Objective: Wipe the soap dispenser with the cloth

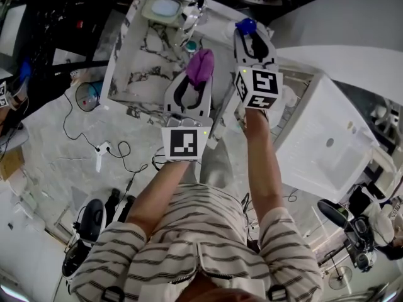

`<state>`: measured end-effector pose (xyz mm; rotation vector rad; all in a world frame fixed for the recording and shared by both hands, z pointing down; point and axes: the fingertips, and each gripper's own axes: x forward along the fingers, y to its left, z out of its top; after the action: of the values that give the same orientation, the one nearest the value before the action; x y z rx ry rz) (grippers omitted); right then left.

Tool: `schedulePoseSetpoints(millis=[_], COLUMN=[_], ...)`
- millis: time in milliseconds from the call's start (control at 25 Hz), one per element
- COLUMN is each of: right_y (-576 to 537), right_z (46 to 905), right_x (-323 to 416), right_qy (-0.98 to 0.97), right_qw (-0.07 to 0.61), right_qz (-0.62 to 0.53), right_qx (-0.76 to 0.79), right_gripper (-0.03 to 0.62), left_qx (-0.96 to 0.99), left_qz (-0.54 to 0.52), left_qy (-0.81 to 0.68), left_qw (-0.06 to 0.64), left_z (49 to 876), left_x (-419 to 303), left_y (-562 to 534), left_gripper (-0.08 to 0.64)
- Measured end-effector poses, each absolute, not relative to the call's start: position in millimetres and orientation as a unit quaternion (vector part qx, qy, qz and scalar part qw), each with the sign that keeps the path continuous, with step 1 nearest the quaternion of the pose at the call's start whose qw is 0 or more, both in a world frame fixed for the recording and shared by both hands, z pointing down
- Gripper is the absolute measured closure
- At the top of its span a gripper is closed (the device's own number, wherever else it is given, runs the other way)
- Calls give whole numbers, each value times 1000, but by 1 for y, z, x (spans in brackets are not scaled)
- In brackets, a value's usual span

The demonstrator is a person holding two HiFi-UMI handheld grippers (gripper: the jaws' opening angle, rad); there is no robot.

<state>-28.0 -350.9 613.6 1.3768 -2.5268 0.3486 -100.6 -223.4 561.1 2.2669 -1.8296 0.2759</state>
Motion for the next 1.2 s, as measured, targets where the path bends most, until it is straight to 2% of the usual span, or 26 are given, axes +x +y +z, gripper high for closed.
schedulePoseSetpoints(millis=[280,1200], right_y=[-332,-218], right_z=[585,446], right_x=[-23,4], right_qy=[-867,-876], right_qw=[114,73], right_qz=[123,113], right_qx=[469,464], right_gripper=[462,462], left_qx=[773,823], left_qz=[89,82], left_qy=[-619,-560], left_qw=[108,48], left_z=[545,464], left_x=[-96,-67], left_y=[-210,-134], left_gripper=[446,446])
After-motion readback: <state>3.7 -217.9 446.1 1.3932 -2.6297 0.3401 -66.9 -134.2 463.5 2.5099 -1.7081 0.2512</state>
